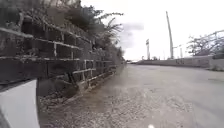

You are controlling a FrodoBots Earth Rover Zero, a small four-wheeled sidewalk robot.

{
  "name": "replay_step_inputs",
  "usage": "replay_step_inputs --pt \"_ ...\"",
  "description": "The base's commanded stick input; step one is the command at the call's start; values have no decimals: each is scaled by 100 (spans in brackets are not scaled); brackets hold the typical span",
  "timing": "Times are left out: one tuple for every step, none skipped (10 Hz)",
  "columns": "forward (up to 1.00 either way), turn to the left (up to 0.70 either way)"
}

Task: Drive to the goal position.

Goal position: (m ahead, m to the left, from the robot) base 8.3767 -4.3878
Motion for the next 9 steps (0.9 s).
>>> replay_step_inputs --pt "70 0" --pt "70 0" --pt "70 0" --pt "70 0" --pt "70 0" --pt "70 0" --pt "70 0" --pt "70 0" --pt "70 0"
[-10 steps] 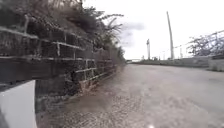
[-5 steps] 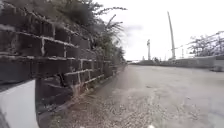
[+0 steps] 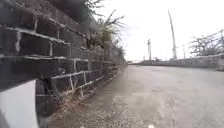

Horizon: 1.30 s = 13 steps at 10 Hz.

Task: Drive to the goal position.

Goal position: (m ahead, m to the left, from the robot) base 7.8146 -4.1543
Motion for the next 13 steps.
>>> replay_step_inputs --pt "70 0" --pt "70 0" --pt "70 0" --pt "70 0" --pt "70 0" --pt "70 0" --pt "70 0" --pt "70 0" --pt "70 0" --pt "70 0" --pt "70 0" --pt "70 0" --pt "70 0"
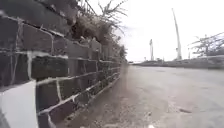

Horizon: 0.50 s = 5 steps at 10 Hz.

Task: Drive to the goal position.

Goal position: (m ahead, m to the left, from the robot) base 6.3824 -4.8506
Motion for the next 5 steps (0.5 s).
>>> replay_step_inputs --pt "70 0" --pt "70 0" --pt "70 0" --pt "70 0" --pt "70 0"
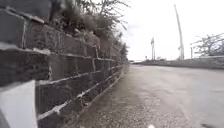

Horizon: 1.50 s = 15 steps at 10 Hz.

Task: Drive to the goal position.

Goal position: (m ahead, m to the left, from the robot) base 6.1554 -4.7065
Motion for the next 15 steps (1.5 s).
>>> replay_step_inputs --pt "70 0" --pt "70 -1" --pt "70 -10" --pt "70 -20" --pt "70 0" --pt "70 0" --pt "70 0" --pt "70 0" --pt "70 0" --pt "70 0" --pt "70 0" --pt "70 0" --pt "70 0" --pt "70 0" --pt "70 0"
